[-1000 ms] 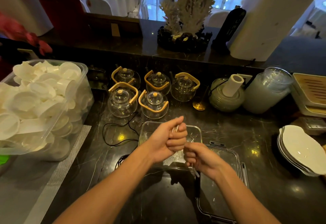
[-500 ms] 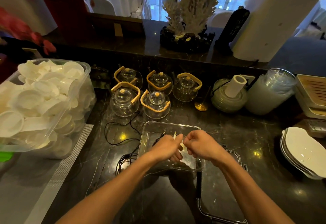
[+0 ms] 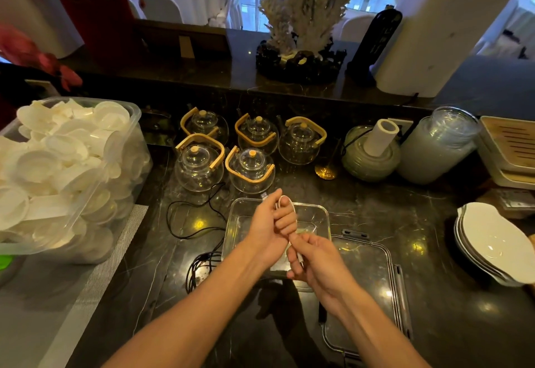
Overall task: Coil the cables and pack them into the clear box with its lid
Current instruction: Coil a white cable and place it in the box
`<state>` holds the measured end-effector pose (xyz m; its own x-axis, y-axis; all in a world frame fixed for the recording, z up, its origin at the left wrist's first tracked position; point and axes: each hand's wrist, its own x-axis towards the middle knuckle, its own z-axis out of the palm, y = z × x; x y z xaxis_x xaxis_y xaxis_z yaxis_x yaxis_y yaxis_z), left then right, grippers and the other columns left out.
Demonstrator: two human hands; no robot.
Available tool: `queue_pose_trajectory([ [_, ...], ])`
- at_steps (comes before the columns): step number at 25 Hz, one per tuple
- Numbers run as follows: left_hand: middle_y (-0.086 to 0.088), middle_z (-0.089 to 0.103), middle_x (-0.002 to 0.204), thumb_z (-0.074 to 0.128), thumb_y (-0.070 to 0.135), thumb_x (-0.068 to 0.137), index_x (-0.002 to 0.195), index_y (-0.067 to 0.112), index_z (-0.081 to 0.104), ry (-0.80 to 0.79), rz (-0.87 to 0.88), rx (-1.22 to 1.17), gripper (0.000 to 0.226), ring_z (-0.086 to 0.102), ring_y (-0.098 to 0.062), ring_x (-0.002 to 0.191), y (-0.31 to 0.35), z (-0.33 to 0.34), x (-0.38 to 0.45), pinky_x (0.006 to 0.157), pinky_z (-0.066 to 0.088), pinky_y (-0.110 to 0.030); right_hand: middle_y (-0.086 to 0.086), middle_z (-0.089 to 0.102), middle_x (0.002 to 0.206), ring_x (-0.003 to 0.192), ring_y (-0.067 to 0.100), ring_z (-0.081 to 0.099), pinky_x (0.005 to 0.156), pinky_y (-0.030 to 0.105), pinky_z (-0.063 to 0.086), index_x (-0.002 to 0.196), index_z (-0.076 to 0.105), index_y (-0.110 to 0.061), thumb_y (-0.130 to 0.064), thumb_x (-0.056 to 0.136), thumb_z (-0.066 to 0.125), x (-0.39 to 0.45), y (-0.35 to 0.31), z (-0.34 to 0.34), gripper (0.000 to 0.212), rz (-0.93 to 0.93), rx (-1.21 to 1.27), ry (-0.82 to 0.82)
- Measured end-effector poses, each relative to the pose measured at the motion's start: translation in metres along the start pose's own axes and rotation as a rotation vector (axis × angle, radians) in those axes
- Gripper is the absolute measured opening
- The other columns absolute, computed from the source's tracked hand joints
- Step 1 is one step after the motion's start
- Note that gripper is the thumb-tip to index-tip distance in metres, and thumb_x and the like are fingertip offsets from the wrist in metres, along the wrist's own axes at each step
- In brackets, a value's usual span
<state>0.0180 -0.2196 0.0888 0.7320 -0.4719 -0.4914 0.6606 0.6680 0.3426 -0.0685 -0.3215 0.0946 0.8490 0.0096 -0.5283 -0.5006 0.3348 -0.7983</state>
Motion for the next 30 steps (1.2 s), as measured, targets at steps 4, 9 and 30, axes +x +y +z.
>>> queue_pose_trajectory([
  [4, 0.006, 0.028, 0.041, 0.047, 0.029, 0.102, 0.057, 0.017, 0.040, -0.124, -0.086, 0.027, 0.047, 0.028, -0.007, 0.032, 0.005, -0.009, -0.007, 0.038, 0.018, -0.020, 0.009, 0.059, 0.067, 0.047, 0.014, 0.048, 0.053, 0.032, 0.053, 0.120, 0.059, 0.002, -0.013, 0.101, 0.061, 0.002, 0.001, -0.009, 0.025, -0.069, -0.069, -0.077],
  [9, 0.000, 0.046, 0.053, 0.051, 0.035, 0.104, 0.062, 0.017, 0.048, 0.007, 0.040, 0.542, 0.045, 0.058, -0.014, 0.057, 0.007, -0.014, -0.010, 0.063, 0.049, -0.026, 0.013, 0.061, 0.068, 0.046, 0.017, 0.051, 0.049, 0.032, 0.054, 0.109, 0.063, -0.006, -0.013, 0.101, 0.061, 0.004, 0.010, -0.008, 0.011, -0.228, -0.216, 0.074],
  [30, 0.007, 0.028, 0.047, 0.050, 0.035, 0.105, 0.068, 0.015, 0.046, 0.116, 0.013, 0.235, 0.042, 0.025, -0.004, 0.033, 0.004, -0.003, -0.001, 0.031, 0.021, -0.016, -0.012, 0.046, 0.046, 0.039, 0.007, 0.044, 0.044, 0.017, 0.033, 0.079, 0.065, -0.018, -0.027, 0.106, 0.050, -0.008, 0.007, -0.001, 0.032, -0.293, -0.780, -0.106],
])
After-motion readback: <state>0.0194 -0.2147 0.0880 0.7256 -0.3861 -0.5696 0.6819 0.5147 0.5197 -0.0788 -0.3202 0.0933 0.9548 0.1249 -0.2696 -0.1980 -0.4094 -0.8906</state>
